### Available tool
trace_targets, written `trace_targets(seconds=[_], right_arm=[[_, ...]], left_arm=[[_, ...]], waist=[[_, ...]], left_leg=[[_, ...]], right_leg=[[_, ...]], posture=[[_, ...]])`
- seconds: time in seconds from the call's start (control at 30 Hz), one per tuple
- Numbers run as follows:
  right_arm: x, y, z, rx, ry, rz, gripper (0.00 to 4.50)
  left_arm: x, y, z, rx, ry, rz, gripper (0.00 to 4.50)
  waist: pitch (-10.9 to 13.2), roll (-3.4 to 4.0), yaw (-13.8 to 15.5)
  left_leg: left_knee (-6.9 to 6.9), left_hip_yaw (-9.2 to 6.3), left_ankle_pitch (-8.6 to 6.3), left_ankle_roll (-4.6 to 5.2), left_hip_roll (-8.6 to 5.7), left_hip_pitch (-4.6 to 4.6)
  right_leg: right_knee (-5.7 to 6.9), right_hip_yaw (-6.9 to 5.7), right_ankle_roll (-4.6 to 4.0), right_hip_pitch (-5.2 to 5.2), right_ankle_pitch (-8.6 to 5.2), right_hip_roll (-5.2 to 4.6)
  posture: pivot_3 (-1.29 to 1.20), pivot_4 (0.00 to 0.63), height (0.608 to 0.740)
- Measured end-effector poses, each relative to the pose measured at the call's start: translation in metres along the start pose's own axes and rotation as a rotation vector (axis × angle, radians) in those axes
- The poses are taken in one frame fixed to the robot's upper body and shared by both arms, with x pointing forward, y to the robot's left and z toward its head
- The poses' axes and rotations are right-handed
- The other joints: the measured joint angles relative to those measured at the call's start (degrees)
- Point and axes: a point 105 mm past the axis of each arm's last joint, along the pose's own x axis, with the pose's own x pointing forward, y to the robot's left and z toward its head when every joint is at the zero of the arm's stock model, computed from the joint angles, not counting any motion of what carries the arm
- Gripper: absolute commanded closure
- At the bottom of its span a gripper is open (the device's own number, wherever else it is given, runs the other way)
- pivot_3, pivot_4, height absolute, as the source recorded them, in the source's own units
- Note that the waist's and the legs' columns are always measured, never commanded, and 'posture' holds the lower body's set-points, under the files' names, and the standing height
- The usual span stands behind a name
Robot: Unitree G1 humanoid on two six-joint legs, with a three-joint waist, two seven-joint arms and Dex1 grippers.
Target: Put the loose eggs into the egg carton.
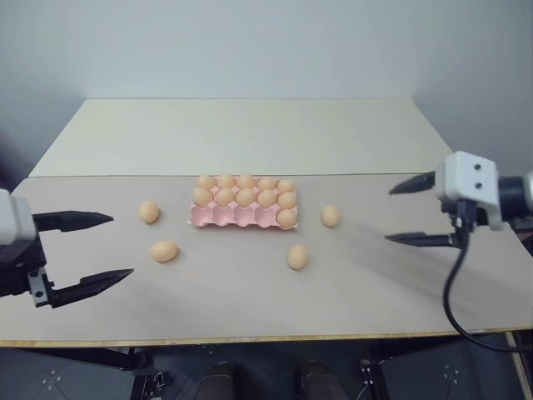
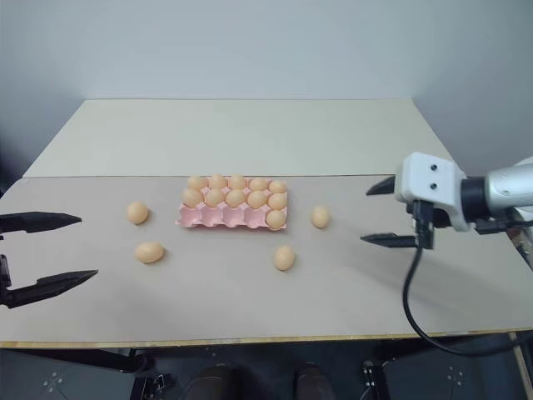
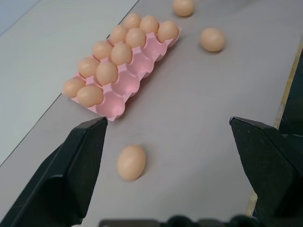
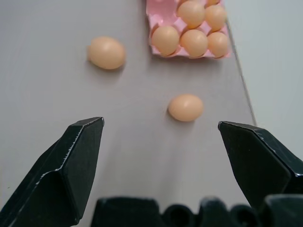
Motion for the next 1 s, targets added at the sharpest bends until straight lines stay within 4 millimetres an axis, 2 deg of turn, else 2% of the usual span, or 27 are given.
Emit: trace_targets(seconds=[0.17,0.33,0.53,1.0], right_arm=[[0.031,-0.008,-0.015,0.057,0.005,-0.037,0.0],[0.071,-0.027,-0.017,0.093,-0.005,-0.098,0.0],[0.109,-0.019,-0.036,0.157,0.043,-0.049,0.0],[0.141,-0.02,-0.059,0.199,0.105,-0.087,0.0]], left_arm=[[0.009,0.002,-0.001,-0.01,-0.016,-0.032,0.01],[0.019,0.003,-0.001,-0.009,-0.031,-0.066,0.01],[0.025,0.002,-0.004,-0.015,-0.029,-0.084,0.01],[0.026,0.002,-0.007,-0.014,-0.026,-0.081,0.01]], waist=[[0.01,0.01,0.03],[0.01,0.01,-0.21],[0.01,0.01,0.06],[0.01,0.02,-0.17]], left_leg=[[-0.02,0.02,0.0,0.0,-0.01,-0.1],[-0.02,0.06,0.0,0.0,-0.01,-0.09],[0.01,0.1,0.0,0.0,-0.04,-0.19],[-0.01,0.12,0.0,0.0,-0.02,-0.13]], right_leg=[[-0.01,0.01,0.0,-0.11,0.0,0.01],[0.03,0.07,0.0,-0.15,0.0,0.03],[-0.02,0.06,0.01,-0.18,0.0,-0.02],[0.04,0.07,0.01,-0.18,0.0,0.01]], posture=[[0.0,0.15,0.74],[0.0,0.15,0.74],[0.0,0.15,0.74],[0.0,0.15,0.74]])
